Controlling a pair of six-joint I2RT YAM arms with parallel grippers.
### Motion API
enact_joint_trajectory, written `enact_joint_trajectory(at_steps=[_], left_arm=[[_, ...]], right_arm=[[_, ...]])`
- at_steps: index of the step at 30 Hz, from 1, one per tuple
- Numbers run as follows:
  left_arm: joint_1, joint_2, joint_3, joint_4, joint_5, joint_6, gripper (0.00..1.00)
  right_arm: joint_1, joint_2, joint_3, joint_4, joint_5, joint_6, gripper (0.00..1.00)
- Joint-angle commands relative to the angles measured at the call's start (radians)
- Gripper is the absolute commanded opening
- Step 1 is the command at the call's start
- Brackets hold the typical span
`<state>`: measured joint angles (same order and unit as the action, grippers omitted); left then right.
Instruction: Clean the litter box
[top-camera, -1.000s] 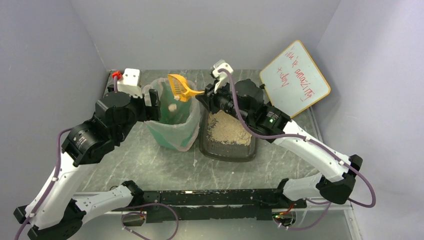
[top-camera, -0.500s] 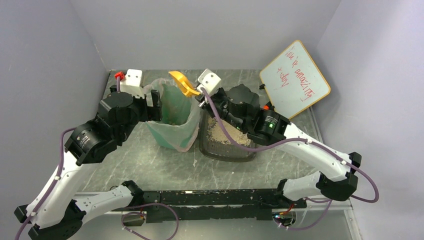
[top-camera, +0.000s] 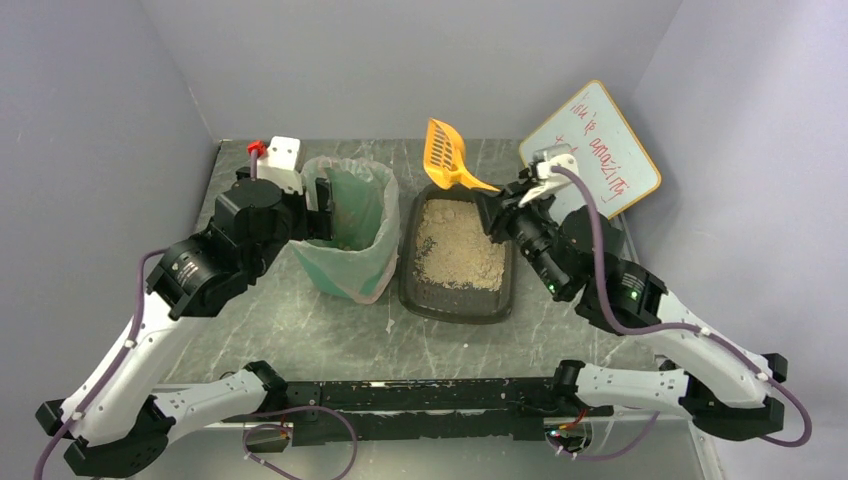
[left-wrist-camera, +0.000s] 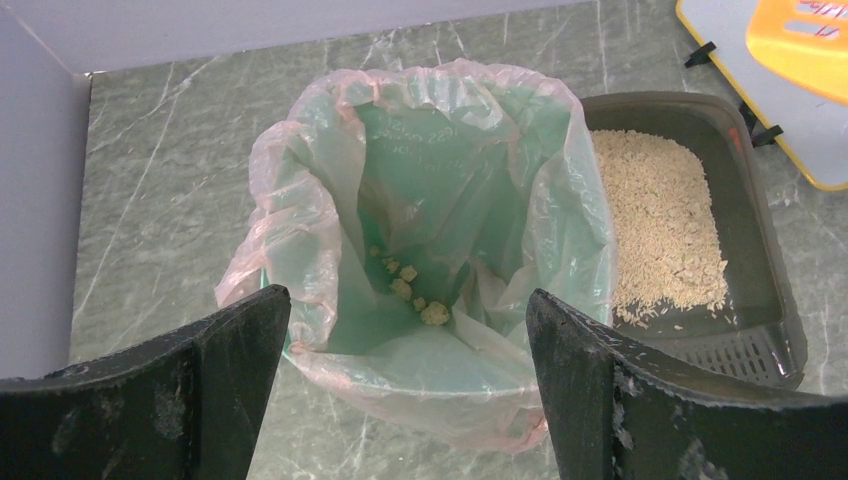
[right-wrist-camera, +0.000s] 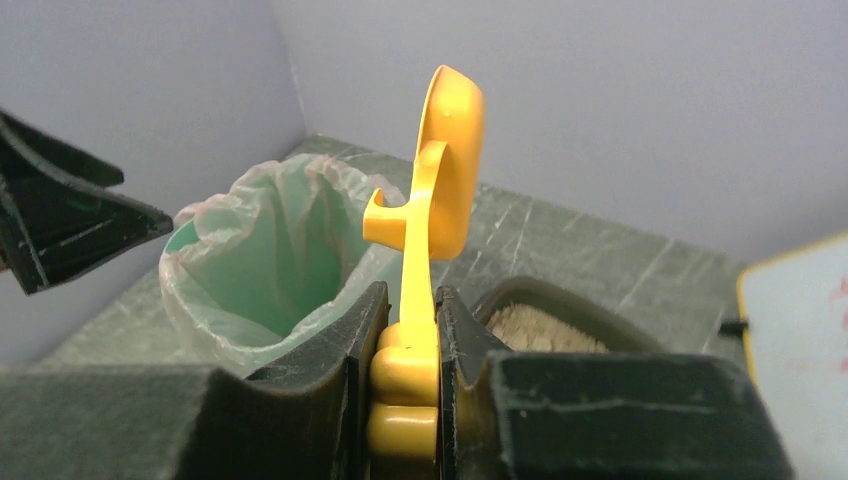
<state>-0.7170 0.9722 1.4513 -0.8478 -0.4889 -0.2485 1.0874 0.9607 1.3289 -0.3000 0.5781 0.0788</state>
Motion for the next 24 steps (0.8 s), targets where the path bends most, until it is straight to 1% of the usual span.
enact_joint_trajectory(at_steps=[1, 4, 7, 12, 17, 20, 23, 24], left_arm=[[-0.004, 0.009, -0.008, 0.068, 0.025, 0.015, 0.93], [-0.003, 0.014, -0.023, 0.082, 0.039, 0.010, 0.93], [-0.004, 0.023, -0.037, 0.096, 0.064, 0.003, 0.93], [-0.004, 0.027, -0.057, 0.113, 0.091, 0.000, 0.92], [-0.004, 0.021, -0.068, 0.106, 0.101, 0.000, 0.92], [-0.004, 0.014, -0.077, 0.107, 0.122, -0.011, 0.92], [-0.004, 0.008, -0.086, 0.106, 0.138, -0.019, 0.92], [-0.004, 0.006, -0.088, 0.104, 0.139, -0.021, 0.92]], right_arm=[[-0.001, -0.062, -0.042, -0.151, 0.174, 0.299, 0.00], [-0.001, -0.112, -0.101, -0.213, 0.176, 0.445, 0.00], [-0.003, -0.151, -0.204, -0.238, 0.189, 0.603, 0.00], [-0.001, -0.157, -0.326, -0.351, 0.261, 0.899, 0.00], [-0.006, -0.167, -0.454, -0.353, 0.322, 1.121, 0.00], [-0.037, -0.143, -0.500, -0.339, 0.337, 1.209, 0.00], [-0.109, -0.109, -0.529, -0.316, 0.286, 1.296, 0.00], [-0.140, -0.099, -0.540, -0.285, 0.264, 1.291, 0.00]])
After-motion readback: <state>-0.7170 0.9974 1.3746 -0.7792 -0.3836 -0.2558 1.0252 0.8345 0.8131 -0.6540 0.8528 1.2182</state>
